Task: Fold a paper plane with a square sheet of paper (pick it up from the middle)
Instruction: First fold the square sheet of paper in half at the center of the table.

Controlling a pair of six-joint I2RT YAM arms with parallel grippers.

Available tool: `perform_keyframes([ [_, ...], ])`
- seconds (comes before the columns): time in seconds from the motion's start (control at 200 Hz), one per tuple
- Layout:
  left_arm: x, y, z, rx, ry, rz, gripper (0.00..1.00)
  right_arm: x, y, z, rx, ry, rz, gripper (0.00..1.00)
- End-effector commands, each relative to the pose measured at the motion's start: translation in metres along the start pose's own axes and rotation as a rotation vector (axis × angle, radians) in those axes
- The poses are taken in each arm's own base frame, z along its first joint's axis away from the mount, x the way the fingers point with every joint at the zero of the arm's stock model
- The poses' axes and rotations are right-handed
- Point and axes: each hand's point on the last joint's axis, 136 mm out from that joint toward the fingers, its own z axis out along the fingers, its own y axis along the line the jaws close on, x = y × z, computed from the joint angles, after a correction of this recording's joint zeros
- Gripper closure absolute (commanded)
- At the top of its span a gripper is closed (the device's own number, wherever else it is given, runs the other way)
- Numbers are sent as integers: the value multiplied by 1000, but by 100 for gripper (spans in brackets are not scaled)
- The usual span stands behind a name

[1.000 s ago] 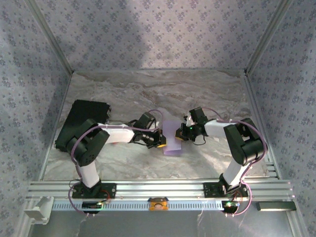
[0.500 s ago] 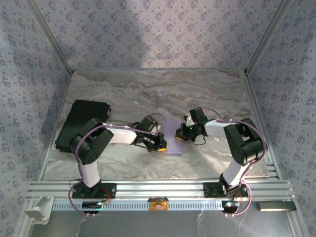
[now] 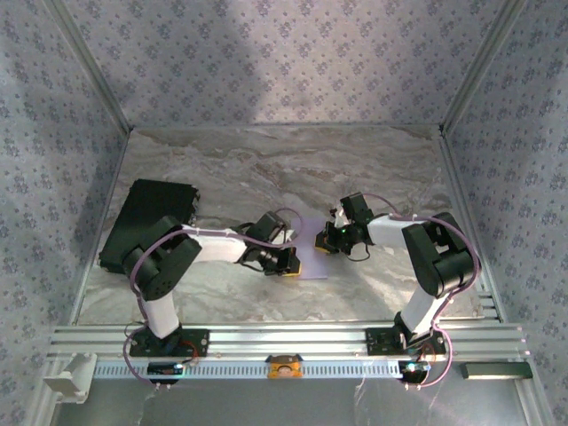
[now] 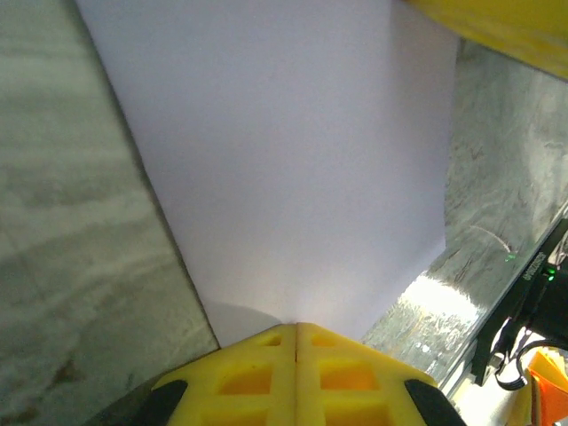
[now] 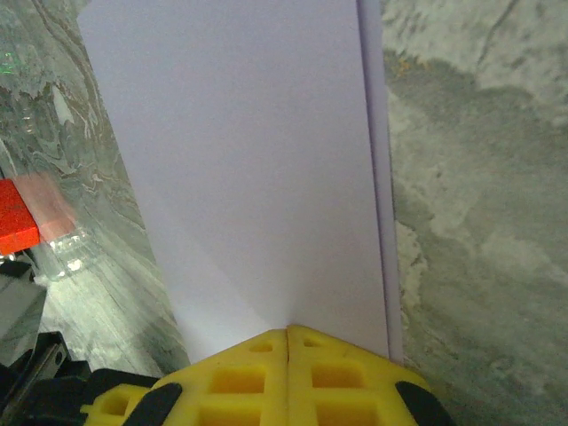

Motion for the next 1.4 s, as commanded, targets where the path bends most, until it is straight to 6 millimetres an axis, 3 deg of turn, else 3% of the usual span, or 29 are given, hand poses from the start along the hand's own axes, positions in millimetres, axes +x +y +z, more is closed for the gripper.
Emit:
perform_keyframes([
  [0.0,36,23,-1,-109,115,-14,97,20,-42,4,149,42,83,99],
  [0.255,47,20,-1,-140,147,33,96,20,-42,4,149,45,84,99],
  [0.515,55,29,-4,-160,134,23,97,20,-41,4,147,45,79,99],
  [0.675,57,23,-5,-116,121,23,97,20,-40,5,145,50,78,99],
  [0.79,52,12,-16,-103,82,53,97,18,-34,4,117,46,63,99],
  [0.899,40,-10,-34,-61,9,107,97,10,-11,2,29,34,23,97],
  [1.094,-5,-15,-58,-34,-151,54,96,-10,42,-24,-80,-55,-112,90],
  [1.214,-44,-22,-69,23,-239,-10,95,-16,38,-57,1,-174,-128,84],
  [1.394,-84,-34,-68,75,-252,-26,94,1,5,-91,54,-248,-41,76],
])
